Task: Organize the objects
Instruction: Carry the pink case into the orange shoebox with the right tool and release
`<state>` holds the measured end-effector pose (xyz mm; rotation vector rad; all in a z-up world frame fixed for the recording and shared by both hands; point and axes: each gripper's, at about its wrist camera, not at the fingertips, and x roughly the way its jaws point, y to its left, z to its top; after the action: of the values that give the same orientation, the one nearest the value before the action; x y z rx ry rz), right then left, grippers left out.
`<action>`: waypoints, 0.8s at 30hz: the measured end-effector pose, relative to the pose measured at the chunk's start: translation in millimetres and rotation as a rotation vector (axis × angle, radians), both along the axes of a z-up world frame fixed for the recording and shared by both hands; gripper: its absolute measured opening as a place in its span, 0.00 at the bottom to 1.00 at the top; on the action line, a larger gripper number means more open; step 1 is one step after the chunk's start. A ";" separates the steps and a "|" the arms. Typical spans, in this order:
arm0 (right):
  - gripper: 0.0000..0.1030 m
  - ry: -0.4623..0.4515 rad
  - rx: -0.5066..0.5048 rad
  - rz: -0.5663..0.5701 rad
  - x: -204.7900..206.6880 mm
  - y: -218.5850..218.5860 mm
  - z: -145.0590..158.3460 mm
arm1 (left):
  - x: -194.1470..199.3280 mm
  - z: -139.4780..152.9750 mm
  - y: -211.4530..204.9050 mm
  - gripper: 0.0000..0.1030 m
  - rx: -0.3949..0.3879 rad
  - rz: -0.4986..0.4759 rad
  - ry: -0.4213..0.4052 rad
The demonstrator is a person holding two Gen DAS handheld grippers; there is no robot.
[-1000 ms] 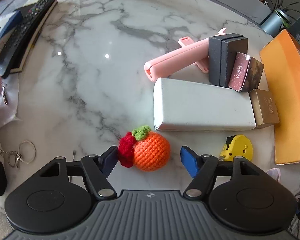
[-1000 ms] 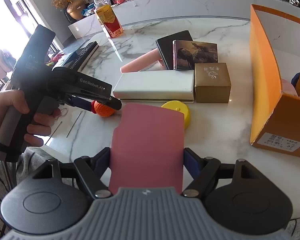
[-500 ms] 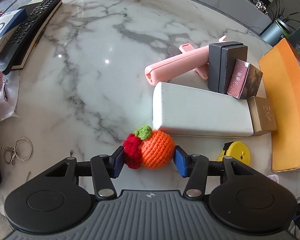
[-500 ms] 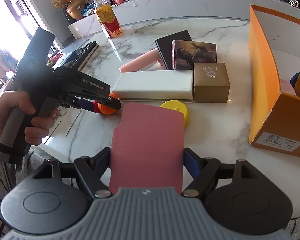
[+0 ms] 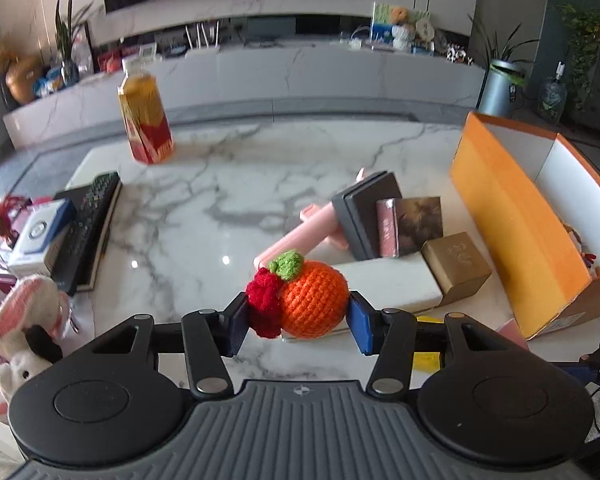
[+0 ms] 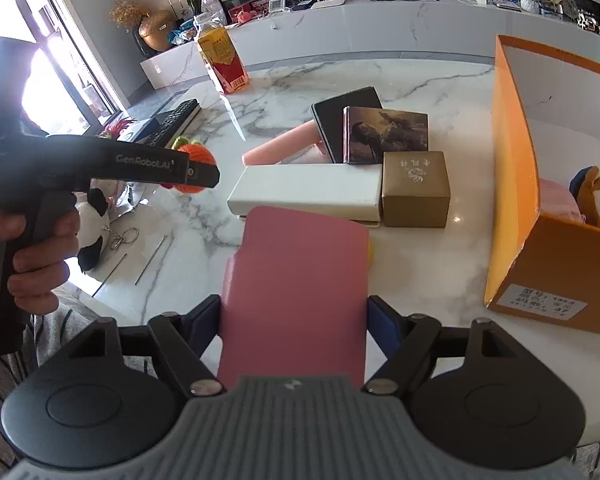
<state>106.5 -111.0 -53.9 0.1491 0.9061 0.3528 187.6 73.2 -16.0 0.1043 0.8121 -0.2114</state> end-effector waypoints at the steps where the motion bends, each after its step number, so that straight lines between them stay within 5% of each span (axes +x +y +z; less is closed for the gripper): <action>1: 0.76 -0.010 -0.002 -0.001 -1.4 -1.2 3.2 | -5.2 4.9 -2.9 0.58 -0.005 0.002 -0.019; 15: 0.76 -0.207 -0.056 -0.049 -32.8 -35.7 47.0 | -79.5 40.1 -33.0 0.58 -0.075 0.065 -0.205; 24: 0.76 -0.299 -0.089 -0.126 -68.4 -77.3 59.8 | -113.0 37.8 -52.3 0.58 -0.143 0.058 -0.261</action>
<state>38.1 -188.3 5.9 0.0688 0.6118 0.2099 74.6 20.8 21.9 -0.0258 0.5371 -0.1956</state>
